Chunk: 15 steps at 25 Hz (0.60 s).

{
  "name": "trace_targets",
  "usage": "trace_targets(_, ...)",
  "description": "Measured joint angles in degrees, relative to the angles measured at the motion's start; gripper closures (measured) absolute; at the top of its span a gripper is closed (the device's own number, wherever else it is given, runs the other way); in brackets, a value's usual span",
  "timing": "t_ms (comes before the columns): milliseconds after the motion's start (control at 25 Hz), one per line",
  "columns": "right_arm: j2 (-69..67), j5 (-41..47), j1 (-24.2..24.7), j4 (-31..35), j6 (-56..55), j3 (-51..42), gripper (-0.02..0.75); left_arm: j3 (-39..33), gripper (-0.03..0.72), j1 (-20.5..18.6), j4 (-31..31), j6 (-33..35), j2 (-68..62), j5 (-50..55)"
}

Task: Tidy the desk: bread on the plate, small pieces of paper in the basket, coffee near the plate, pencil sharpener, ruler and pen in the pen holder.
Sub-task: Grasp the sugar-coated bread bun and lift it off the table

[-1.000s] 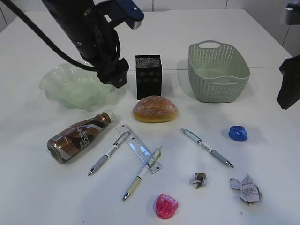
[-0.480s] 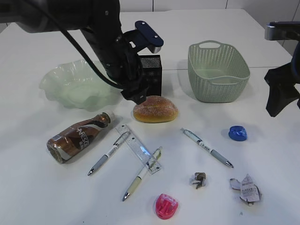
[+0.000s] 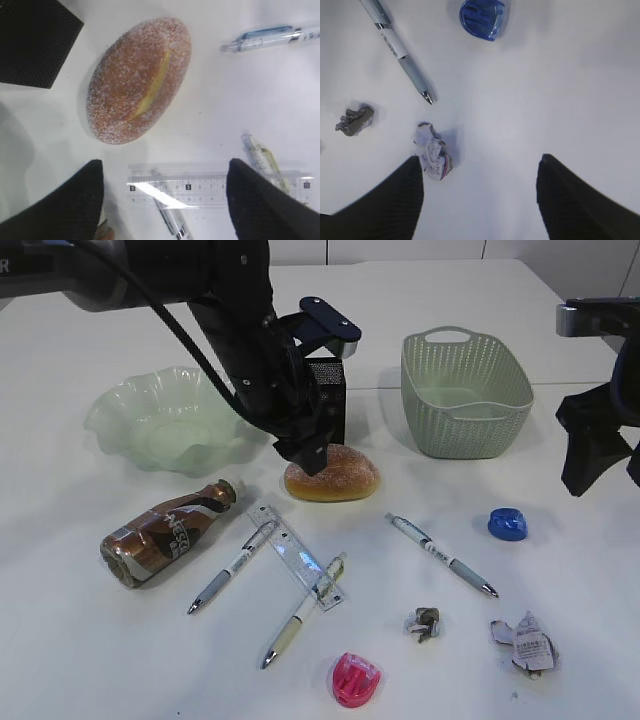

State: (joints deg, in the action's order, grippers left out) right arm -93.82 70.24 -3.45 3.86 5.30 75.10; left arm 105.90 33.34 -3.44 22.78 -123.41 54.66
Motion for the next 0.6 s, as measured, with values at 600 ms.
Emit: trace_targets(600, 0.0, -0.9, -0.1, 0.1, 0.0, 0.0, 0.187, 0.0, 0.111, 0.0, 4.6, 3.5, 0.0, -2.7)
